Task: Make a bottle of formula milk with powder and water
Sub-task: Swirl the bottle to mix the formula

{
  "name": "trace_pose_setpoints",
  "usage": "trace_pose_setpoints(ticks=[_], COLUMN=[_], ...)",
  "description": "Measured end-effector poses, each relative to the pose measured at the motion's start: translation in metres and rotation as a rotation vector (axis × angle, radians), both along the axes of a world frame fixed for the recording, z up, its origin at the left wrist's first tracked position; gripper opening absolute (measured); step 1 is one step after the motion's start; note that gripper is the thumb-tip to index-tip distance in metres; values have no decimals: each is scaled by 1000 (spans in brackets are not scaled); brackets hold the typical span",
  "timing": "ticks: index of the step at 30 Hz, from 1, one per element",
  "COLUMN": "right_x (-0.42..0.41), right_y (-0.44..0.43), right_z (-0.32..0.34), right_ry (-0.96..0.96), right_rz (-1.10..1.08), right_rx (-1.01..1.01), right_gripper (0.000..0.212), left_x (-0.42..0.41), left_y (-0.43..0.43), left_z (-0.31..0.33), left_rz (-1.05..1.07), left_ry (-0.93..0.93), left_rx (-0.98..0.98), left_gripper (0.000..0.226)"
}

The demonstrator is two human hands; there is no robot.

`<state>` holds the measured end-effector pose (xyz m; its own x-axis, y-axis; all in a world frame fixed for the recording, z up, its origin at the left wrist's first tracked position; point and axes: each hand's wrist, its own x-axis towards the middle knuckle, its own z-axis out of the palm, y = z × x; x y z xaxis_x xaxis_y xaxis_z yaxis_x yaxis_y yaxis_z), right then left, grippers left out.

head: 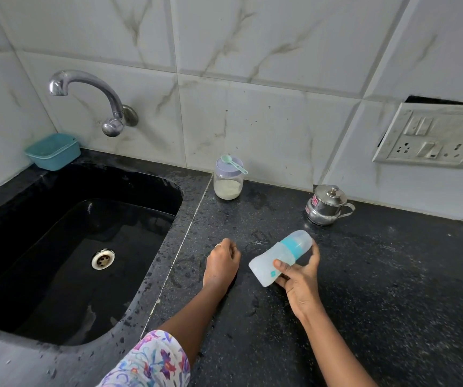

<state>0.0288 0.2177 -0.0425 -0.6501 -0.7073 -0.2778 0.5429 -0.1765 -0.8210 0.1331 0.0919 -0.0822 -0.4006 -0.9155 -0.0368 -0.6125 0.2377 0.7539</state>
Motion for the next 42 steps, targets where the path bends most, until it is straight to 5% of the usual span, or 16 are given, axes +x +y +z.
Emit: trace_pose_setpoints(ticks=[4, 14, 18, 24, 29, 34, 38, 42], right_x=[1, 4, 5, 5, 4, 4, 5, 2], right_y=[-4, 0, 1, -3, 1, -4, 0, -3], right_z=[-1, -4, -1, -4, -1, -3, -3, -5], right_ry=[-129, -21, 164, -37, 116, -142, -40, -203], right_rz=[-96, -58, 74, -41, 79, -80, 1, -152], right_rx=[-68, 9, 90, -5, 68, -59, 17, -81], right_gripper=[79, 92, 101, 90, 100, 81, 82, 68], left_x=[0, 0, 0, 0, 0, 0, 0, 0], left_y=[0, 0, 1, 1, 1, 2, 1, 1], left_z=[0, 0, -1, 0, 0, 1, 1, 1], left_rz=[-3, -1, 0, -4, -1, -2, -2, -8], left_ry=[-2, -5, 6, 11, 4, -2, -4, 0], left_rx=[0, -7, -18, -13, -20, -16, -14, -17], left_gripper=[10, 10, 10, 10, 11, 11, 10, 10])
